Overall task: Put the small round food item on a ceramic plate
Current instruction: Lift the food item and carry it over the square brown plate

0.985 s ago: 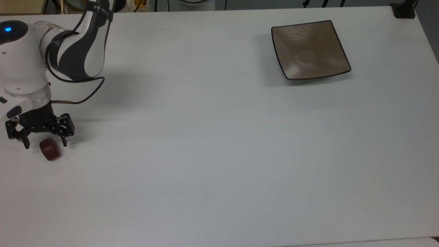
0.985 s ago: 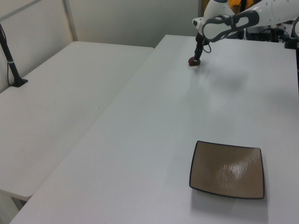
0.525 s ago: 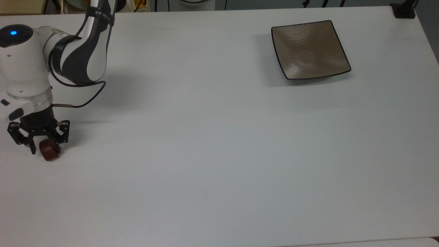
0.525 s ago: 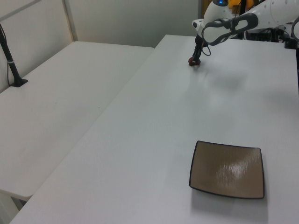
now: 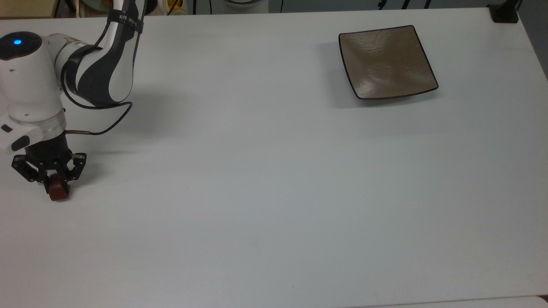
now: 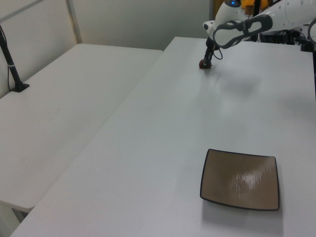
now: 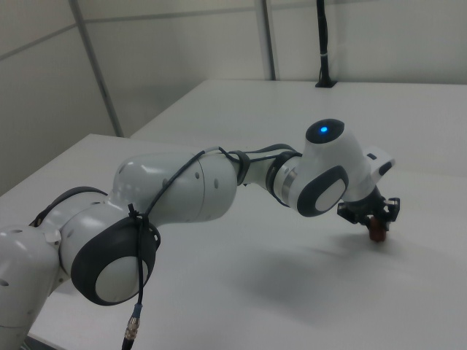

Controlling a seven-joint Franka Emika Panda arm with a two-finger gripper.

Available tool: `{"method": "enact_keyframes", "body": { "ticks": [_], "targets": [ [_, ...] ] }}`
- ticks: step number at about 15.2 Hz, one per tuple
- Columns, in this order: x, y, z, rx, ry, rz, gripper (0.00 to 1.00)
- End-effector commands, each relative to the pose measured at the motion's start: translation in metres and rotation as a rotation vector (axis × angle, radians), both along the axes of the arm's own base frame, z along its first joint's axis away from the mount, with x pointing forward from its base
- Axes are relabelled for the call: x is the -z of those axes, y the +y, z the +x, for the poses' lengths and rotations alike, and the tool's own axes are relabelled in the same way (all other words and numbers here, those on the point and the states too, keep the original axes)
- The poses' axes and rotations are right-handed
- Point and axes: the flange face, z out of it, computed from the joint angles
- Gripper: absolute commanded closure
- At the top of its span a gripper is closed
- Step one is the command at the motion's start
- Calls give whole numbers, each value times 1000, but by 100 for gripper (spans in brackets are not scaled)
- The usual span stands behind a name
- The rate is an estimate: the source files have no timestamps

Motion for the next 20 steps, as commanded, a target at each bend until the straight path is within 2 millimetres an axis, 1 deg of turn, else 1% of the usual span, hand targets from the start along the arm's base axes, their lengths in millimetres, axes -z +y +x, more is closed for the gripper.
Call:
{"method": "enact_keyframes", "body": {
  "ticks": [1, 2, 3, 5, 6, 9, 10, 12, 14, 16, 18, 20],
  "targets": [
    [-47, 10, -12, -20, -26, -17, 65],
    [-60, 15, -17, -24, -10, -8, 65],
    [-78, 25, -20, -35, 18, 5, 65],
    [-123, 42, -33, -50, 72, 37, 65],
    [-146, 55, -43, -61, 103, 53, 65],
    [-210, 112, -82, -83, 195, 104, 64],
    [-235, 141, -104, -101, 237, 122, 64],
    [-267, 184, -131, -117, 286, 147, 64],
    [-288, 228, -155, -117, 325, 164, 64],
    [-303, 272, -177, -114, 352, 176, 64],
    [-309, 324, -196, -120, 377, 181, 64],
    [-308, 375, -213, -99, 391, 190, 64]
  ]
}}
